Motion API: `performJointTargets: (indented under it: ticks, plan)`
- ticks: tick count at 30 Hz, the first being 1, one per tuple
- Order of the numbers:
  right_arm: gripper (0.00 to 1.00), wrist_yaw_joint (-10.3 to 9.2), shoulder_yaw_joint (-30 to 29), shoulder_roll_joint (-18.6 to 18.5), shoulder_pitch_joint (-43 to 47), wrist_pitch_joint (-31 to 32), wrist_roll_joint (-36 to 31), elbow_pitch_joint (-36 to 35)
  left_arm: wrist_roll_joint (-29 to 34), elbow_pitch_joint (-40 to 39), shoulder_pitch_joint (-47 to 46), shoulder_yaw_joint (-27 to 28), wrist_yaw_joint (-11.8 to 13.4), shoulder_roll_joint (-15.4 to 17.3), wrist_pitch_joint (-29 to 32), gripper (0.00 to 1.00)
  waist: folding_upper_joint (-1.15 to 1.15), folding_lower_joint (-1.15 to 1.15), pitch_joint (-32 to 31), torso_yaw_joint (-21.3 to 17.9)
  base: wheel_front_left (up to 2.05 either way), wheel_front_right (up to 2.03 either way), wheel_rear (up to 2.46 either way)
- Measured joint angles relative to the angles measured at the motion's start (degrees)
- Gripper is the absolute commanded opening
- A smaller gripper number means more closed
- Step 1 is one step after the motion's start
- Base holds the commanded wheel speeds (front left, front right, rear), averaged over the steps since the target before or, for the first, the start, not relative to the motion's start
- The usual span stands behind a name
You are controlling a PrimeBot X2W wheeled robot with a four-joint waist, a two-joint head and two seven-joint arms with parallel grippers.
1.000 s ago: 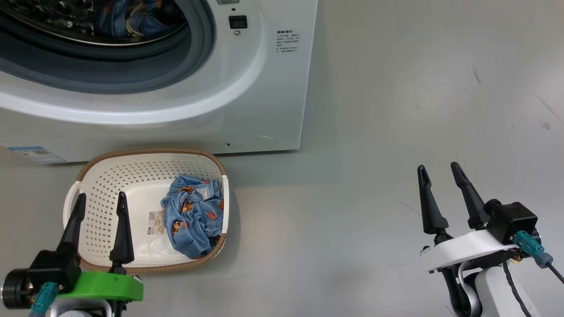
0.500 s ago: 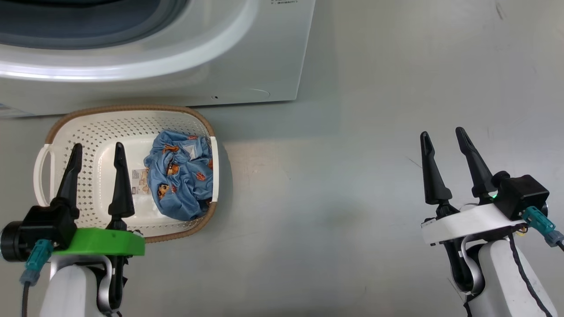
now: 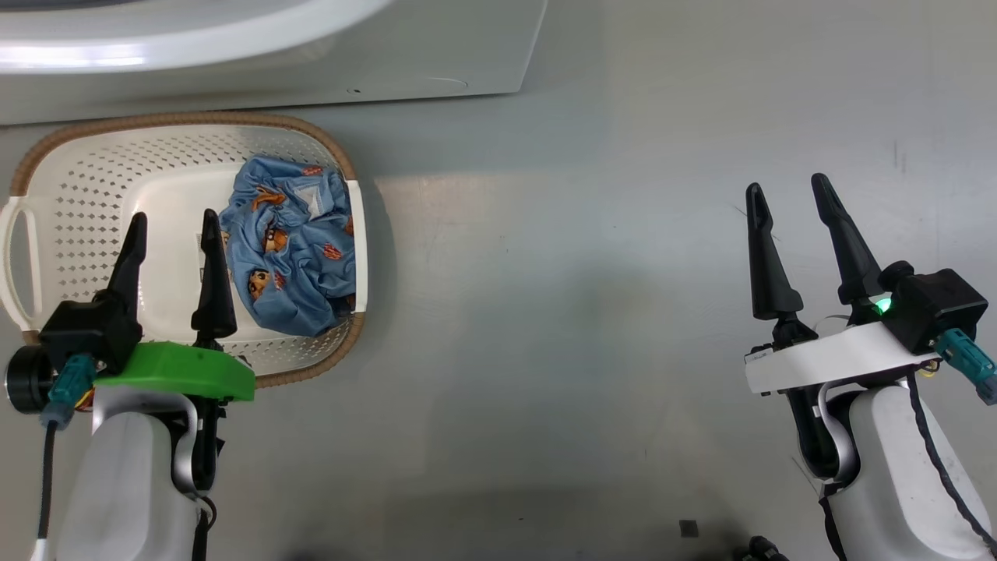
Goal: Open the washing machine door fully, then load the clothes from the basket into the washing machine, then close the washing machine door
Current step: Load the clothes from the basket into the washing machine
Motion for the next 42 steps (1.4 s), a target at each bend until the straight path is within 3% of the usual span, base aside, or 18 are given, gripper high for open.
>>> performJointTargets:
  ticks: [27,42]
  plan:
    - [1.00,0.00,-0.31,0.31,-3.03,0.00,-0.03,-2.05,-0.43,21.76,-16.25,-2.76,-0.52,5.58,3.14,1.00,0.00,0.00,14.02,-1.85,0.00,0.00,0.00]
    - [1.00,0.01,-0.88,0.10,-3.64,0.00,-0.94,-2.60,0.00,30.05,-23.57,-6.19,-0.52,5.61,3.15,1.00,0.00,-0.01,18.08,-1.09,0.00,0.00,0.00]
